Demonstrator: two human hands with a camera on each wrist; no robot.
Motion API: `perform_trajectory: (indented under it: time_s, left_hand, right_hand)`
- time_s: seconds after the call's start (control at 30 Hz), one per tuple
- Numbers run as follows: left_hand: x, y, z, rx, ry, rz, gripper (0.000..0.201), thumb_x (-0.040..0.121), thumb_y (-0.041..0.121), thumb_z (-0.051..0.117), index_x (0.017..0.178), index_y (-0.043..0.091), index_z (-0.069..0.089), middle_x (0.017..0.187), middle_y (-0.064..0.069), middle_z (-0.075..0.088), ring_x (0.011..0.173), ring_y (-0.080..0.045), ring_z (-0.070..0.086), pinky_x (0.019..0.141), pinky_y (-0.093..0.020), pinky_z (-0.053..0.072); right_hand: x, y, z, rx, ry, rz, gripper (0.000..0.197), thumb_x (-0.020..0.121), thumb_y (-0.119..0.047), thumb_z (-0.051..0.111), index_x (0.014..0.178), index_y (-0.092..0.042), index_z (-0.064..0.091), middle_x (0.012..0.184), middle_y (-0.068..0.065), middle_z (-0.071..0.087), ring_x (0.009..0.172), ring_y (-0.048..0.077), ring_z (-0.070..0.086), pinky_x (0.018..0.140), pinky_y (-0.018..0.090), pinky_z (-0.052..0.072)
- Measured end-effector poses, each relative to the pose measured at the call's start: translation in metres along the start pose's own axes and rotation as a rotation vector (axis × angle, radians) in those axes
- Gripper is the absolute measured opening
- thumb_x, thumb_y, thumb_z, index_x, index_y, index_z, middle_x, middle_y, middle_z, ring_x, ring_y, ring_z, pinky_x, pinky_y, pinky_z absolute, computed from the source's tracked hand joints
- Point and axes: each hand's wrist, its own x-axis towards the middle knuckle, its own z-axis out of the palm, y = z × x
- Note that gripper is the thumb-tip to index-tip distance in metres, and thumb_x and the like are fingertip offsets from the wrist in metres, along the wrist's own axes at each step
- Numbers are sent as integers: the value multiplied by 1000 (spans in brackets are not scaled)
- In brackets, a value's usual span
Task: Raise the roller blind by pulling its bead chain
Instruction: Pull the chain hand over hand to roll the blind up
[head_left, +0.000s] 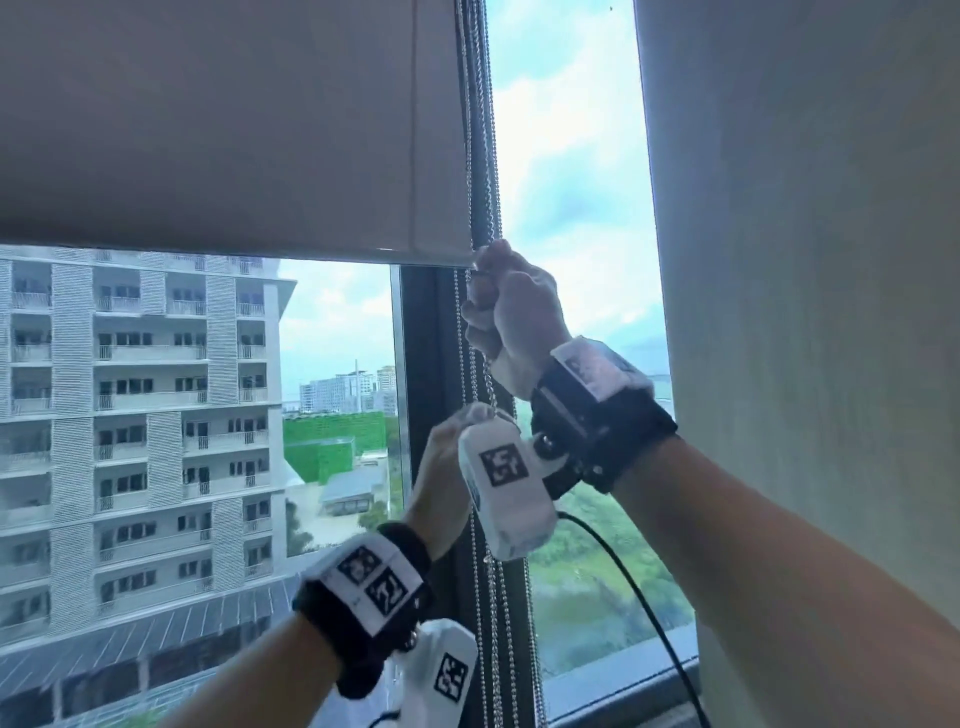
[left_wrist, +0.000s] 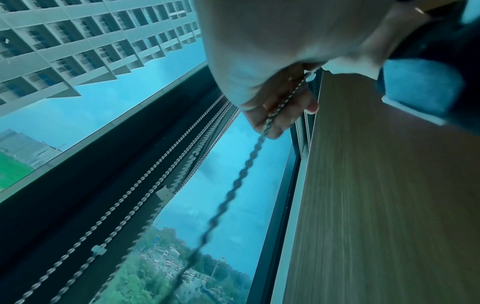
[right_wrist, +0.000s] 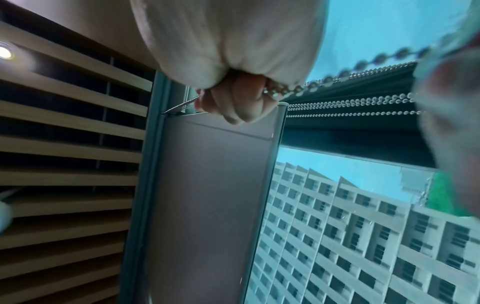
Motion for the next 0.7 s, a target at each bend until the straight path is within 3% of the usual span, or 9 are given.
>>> perform_trajectory:
  time_s: [0.03,0.1,0.17,0.2,0.27,0.37,0.47,0.57,0.7]
  left_hand:
    - [10,2,-4,22,33,64,25,93,23,39,75,10,49,65,1,64,56,-11,56,58,-27,49]
    - [26,23,-11,53,64,65,31,98,24,28,82,10,51,84,-17,58,71,-24,54,69,-41,49]
    - [38,47,-13,14,17,58,40,99,30,22,96,5,54,97,-18,58,87,-27,57,84,-50,48]
    - [44,56,-15,7,-3,50,45,99,33,22,102,3,54,97,-16,59,89,-26,58,86,-49,47]
    - [54,72,-17,-26,-26,61,46,99,35,23,104,4,55,87,-8,60,81,-20,58,81,-41,45]
    - [65,87,-10,-102,-108,8,46,99,37,23,102,9,59,71,-2,57,67,-15,53,69,-32,42]
    - [67,81,0,-126,-41,-13,39,99,33,25,86,14,56,52,6,42,44,-8,37,44,-21,32]
    - [64,68,3,-87,36,116,38,92,6,28,60,20,43,47,6,32,32,-6,28,30,-15,24]
    - [53,66,3,-68,69,238,34,72,-11,24,57,15,39,52,2,33,35,-8,31,32,-16,26]
  right_hand:
    - [-3,0,-2,-55,24,-6,36,88,10,24,69,-11,45,34,-8,38,24,4,27,28,10,19]
    - [-14,3,-6,-97,23,-11,36,89,7,29,67,-13,49,39,-8,39,27,5,29,29,13,22]
    - [-25,14,-15,-115,10,-22,31,92,2,34,71,-8,55,47,-4,42,30,6,32,29,16,24]
    - [-32,19,-19,-132,0,-9,28,95,-4,36,79,-2,58,50,-2,43,30,6,31,28,16,24]
    - [-47,26,-25,-134,-38,63,29,100,-15,36,91,1,60,48,-4,40,29,5,27,27,15,22]
    - [-68,42,-33,-140,-90,141,34,101,-18,36,70,-14,49,43,-8,36,32,6,24,33,19,15]
    - [-81,57,-40,-194,-90,178,43,101,-21,36,60,-19,47,44,-9,35,36,8,23,44,30,12]
    - [-78,52,-52,-316,-161,188,37,101,-23,36,72,-12,55,48,-6,39,36,7,30,36,20,26]
    - [-53,22,-64,-471,-168,199,36,101,-23,36,85,-4,63,67,8,59,54,17,51,49,26,43]
